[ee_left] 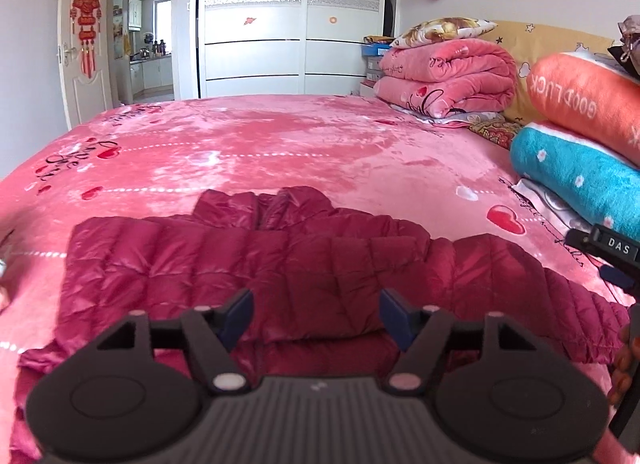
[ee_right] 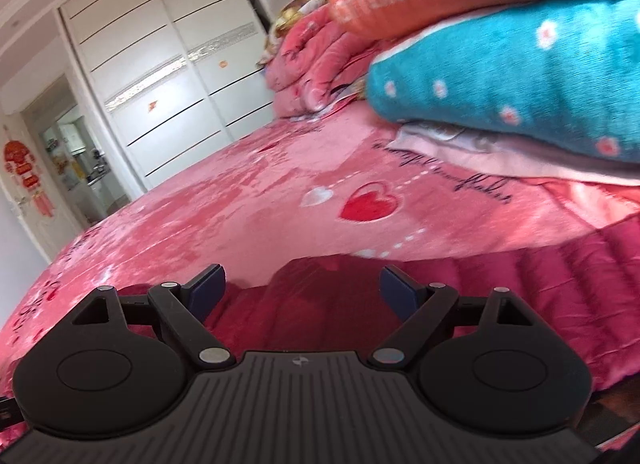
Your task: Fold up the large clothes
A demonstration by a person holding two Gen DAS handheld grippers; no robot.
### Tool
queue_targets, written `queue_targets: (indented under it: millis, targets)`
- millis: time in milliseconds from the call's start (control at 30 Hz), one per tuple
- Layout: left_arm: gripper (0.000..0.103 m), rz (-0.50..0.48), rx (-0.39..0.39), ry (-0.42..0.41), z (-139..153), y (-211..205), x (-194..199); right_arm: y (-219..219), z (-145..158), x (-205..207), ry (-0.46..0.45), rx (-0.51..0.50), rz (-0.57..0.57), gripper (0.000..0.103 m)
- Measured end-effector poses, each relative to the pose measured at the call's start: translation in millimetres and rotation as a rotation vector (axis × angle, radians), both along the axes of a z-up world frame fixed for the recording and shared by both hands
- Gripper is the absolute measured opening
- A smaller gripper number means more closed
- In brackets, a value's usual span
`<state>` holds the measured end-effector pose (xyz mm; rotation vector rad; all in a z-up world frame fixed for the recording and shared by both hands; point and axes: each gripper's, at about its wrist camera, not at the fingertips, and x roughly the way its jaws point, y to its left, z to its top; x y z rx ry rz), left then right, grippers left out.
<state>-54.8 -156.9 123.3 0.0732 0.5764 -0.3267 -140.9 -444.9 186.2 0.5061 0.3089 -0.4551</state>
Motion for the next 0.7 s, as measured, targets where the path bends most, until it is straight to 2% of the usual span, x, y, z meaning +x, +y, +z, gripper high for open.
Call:
queue_targets:
  millis: [100, 333, 533, 700]
  targets:
    - [0.078, 0.005, 0.01, -0.01, 10, 12, -17, -12, 3, -25, 0.015, -0.039, -0.107, 0.103]
    - [0.093, 0.031, 0.006, -0.039, 31, 38, -53, -57, -6, -92, 0.068, 0.009, -0.428, 0.103]
    - [0.096, 0.011, 0.02, -0.046, 39, 56, -80, -93, -26, -161, 0.071, 0.173, -0.668, 0.103]
    - [0.098, 0.002, 0.016, -0.036, 40, 68, -97, -114, -48, -205, 0.025, 0.331, -0.733, 0.103]
